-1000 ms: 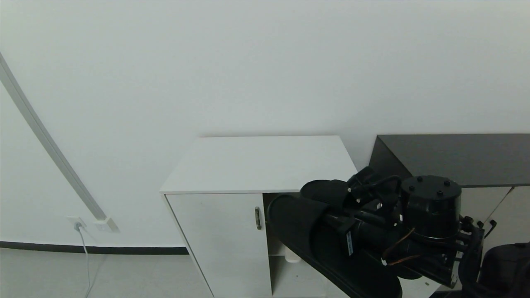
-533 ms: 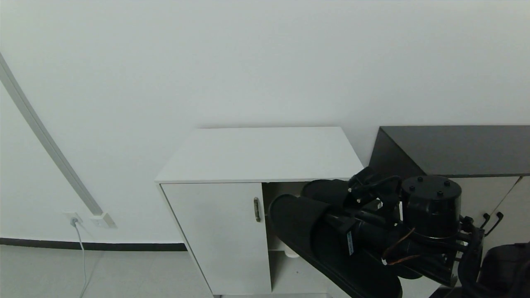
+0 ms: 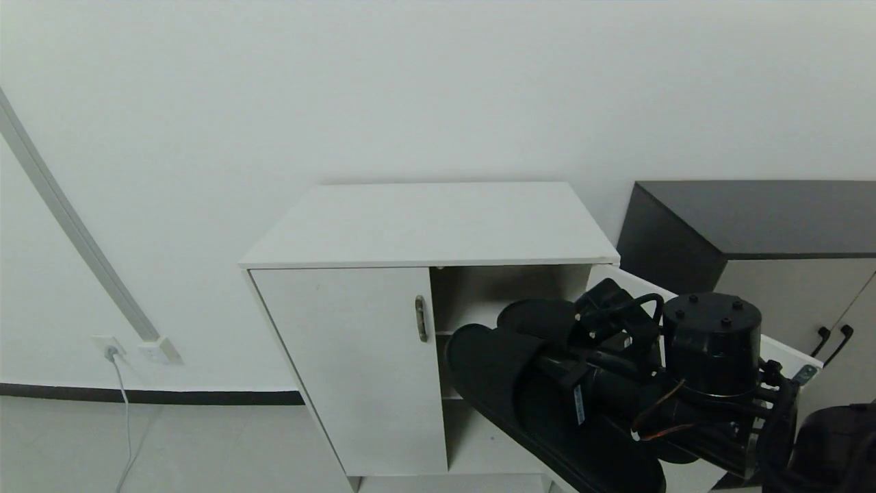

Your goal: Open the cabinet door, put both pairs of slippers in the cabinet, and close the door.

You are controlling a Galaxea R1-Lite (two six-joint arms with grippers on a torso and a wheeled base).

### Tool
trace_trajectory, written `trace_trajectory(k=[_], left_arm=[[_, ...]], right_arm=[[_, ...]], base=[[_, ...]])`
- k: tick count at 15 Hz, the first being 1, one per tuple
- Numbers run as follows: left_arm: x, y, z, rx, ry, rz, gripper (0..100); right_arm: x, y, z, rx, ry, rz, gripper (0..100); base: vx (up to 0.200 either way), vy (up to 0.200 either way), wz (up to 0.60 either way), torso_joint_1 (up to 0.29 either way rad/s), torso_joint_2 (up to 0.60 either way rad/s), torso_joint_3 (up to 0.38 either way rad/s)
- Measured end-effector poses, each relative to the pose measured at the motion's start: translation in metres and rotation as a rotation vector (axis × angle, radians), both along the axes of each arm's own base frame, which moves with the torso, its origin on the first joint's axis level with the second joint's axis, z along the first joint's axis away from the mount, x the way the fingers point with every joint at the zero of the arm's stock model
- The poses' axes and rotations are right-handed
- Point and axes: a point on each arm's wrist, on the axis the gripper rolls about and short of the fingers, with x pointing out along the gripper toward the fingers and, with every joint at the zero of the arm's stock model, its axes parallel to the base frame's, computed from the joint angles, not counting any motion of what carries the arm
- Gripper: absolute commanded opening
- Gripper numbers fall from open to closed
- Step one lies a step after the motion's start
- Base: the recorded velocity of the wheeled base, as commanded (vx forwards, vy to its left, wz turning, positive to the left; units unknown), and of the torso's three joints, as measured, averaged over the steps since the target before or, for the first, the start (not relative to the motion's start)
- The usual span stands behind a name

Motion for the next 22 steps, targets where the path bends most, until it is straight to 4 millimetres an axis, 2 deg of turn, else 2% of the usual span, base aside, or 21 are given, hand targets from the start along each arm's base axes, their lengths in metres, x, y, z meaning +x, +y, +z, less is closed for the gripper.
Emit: trace_trajectory(k=[12, 22], left_arm=[[0.0, 0.0, 0.0, 0.0, 0.0, 0.0, 0], [0.0, 0.0, 0.0, -0.001, 0.0, 0.0, 0]], right_arm=[[-0.001, -0.0007, -0.0019, -0.021, -0.008, 0.008, 0], [-0.0019, -0.0015, -0.0043, -0.031, -0.003, 0.009, 0]], base=[[0.0, 0.0, 0.0, -0.171, 0.5, 0.323], [0.0, 0.0, 0.0, -0.067, 0.44, 0.377]])
